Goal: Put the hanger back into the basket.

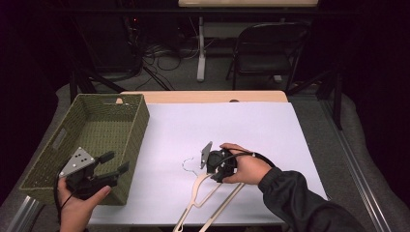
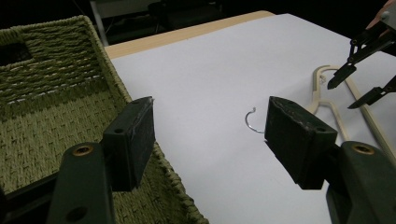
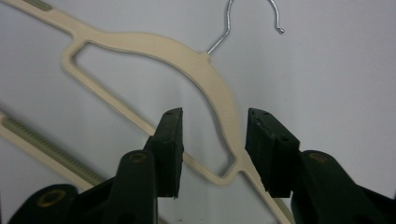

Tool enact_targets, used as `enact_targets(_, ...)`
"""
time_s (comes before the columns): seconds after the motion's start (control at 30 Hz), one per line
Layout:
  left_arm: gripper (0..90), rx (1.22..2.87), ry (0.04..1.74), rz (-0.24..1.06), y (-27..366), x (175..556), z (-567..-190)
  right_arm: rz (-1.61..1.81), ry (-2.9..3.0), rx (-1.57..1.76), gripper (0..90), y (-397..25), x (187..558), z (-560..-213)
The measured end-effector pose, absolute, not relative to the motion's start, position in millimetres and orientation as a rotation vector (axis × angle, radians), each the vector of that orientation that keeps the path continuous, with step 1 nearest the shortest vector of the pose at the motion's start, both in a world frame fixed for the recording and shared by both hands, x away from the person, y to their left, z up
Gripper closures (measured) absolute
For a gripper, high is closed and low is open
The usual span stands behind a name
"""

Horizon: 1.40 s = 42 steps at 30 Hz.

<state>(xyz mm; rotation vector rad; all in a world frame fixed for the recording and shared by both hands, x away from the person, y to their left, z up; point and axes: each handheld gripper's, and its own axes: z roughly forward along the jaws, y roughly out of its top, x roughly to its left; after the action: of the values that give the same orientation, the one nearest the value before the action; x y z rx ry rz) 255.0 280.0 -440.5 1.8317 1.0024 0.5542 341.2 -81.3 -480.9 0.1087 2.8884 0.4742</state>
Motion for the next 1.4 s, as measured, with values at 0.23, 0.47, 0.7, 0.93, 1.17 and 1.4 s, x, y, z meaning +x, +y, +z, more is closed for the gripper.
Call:
enact_targets(0.23,33.2,1.832,1.003,0.555,280.1,254.7,-440.3,0.436,2.889,0.109,57.9,-80.8,345.7,-484.1)
enact_targets(0.47,33.2,1.835,1.004,0.553,279.4,255.1,-440.9,0.393,2.933,0.018,56.2,-77.3,345.6,-492.9)
enact_targets(0.7,33.2,1.842,0.999,0.551,278.0,255.2,-441.6,0.349,3.001,-0.053,55.6,-73.1,340.2,-501.7)
enact_targets(0.93,33.2,1.84,1.002,0.55,278.1,255.0,-441.6,0.334,3.017,-0.082,55.2,-72.7,337.9,-505.4)
enact_targets(1.17,33.2,1.839,1.003,0.552,278.5,255.1,-441.8,0.35,3.03,-0.073,55.3,-74.0,336.3,-508.8)
enact_targets(1.4,33.2,1.839,1.003,0.549,278.2,255.8,-441.7,0.32,3.046,-0.091,55.4,-74.7,334.0,-515.5)
